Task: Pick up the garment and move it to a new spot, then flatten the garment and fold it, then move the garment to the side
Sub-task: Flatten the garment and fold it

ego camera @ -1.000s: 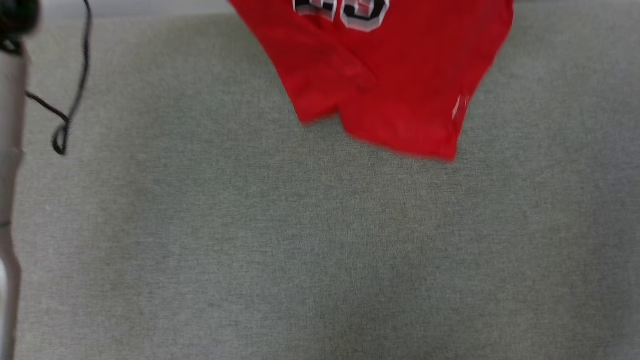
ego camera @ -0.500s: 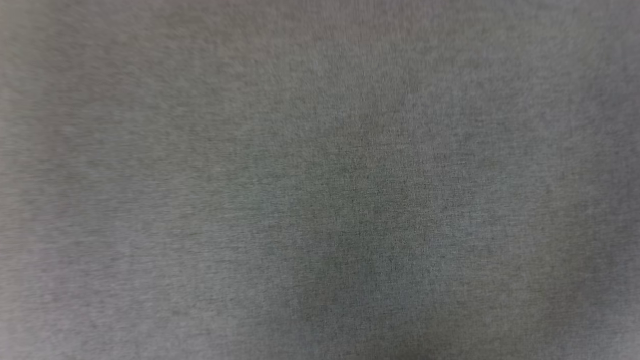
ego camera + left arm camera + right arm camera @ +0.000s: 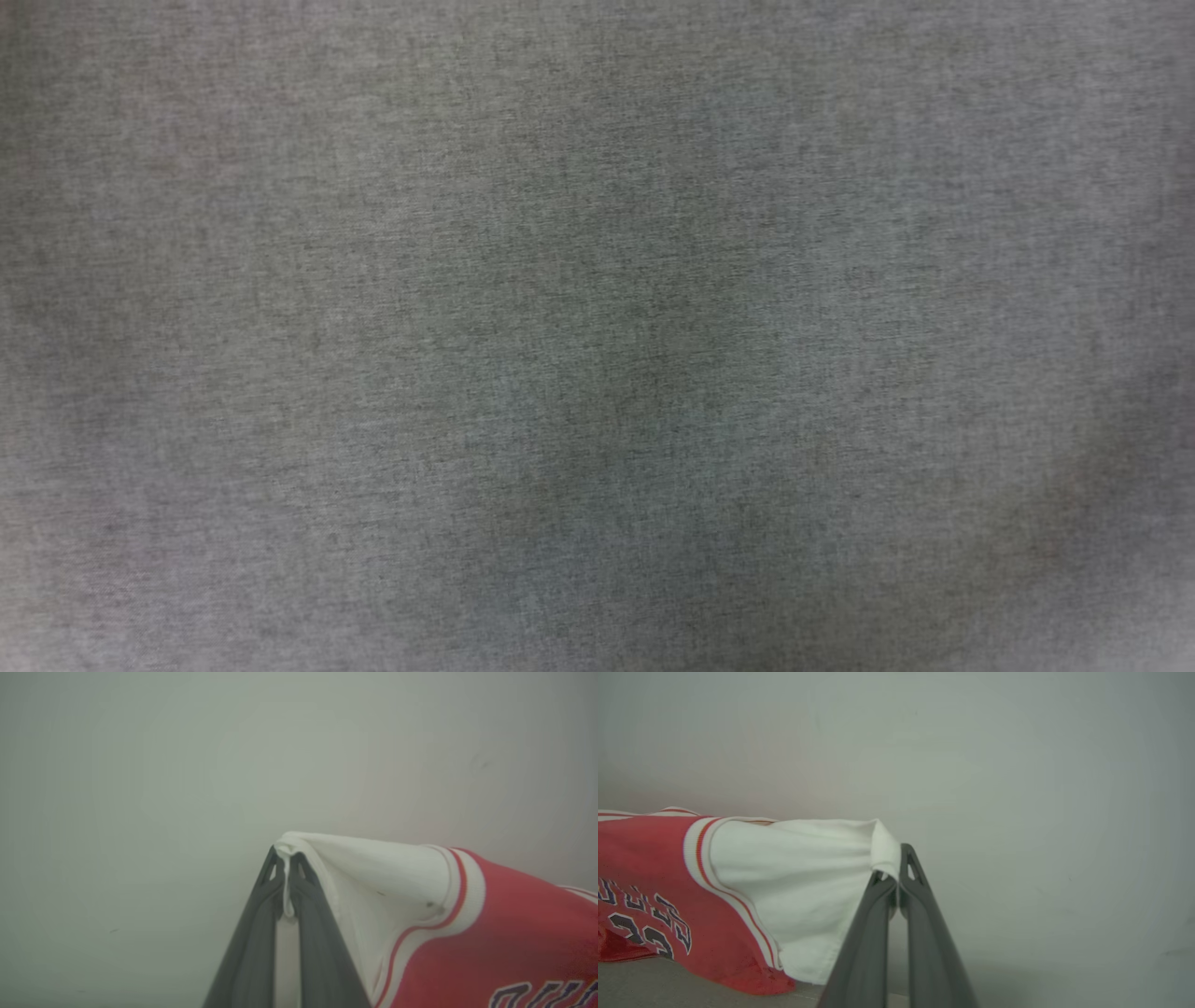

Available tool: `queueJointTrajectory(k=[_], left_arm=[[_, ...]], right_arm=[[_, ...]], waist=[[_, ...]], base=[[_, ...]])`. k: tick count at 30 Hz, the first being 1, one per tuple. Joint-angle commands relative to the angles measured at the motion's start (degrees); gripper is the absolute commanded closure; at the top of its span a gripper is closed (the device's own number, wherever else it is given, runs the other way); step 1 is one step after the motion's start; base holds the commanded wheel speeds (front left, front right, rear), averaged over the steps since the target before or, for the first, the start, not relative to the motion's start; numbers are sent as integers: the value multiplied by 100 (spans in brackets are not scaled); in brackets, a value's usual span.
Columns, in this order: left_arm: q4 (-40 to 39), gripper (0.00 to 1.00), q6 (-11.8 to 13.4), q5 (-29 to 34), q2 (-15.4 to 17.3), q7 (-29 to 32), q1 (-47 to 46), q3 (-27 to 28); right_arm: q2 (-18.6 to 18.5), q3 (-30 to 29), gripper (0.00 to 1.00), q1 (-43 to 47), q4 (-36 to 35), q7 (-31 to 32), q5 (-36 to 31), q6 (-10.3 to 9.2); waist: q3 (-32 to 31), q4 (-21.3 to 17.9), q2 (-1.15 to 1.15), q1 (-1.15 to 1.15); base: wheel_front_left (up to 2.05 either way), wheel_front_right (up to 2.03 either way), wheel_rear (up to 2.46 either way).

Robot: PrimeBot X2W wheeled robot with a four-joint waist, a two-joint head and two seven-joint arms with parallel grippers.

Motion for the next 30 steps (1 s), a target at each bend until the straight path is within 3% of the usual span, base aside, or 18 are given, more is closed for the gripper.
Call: queueJointTrajectory(k=[1,8,14,18,24,30], left_arm=[[38,100,-75,-95,-23,-101,198,58],[-159,100,-356,-396,-213,-313,1254,80],[-871,100,-333,-659,-263,-406,3089,147],[-1589,100,-105,-768,-206,-366,4485,199],[-2772,100,467,-885,-138,-145,6455,228],[-3616,100,1101,-878,-35,174,8056,206]], right_arm=[[-140,218,100,125,4,-175,233,-8],[-598,672,100,1262,-473,-592,833,-7],[-813,424,100,3460,-1410,-607,1030,-7],[-593,-60,100,5047,-2113,-311,882,-7],[-28,-736,100,7106,-3074,337,724,-7],[465,-1152,100,8638,-3477,831,720,-7]], waist=[[54,44,0,-1],[-264,272,0,-1],[-1038,376,0,-1],[-1599,392,0,-1],[-2267,418,0,-1],[-2811,435,0,-1]], base=[[0,0,0],[0,0,0],[0,0,0],[0,0,0],[0,0,0],[0,0,0]])
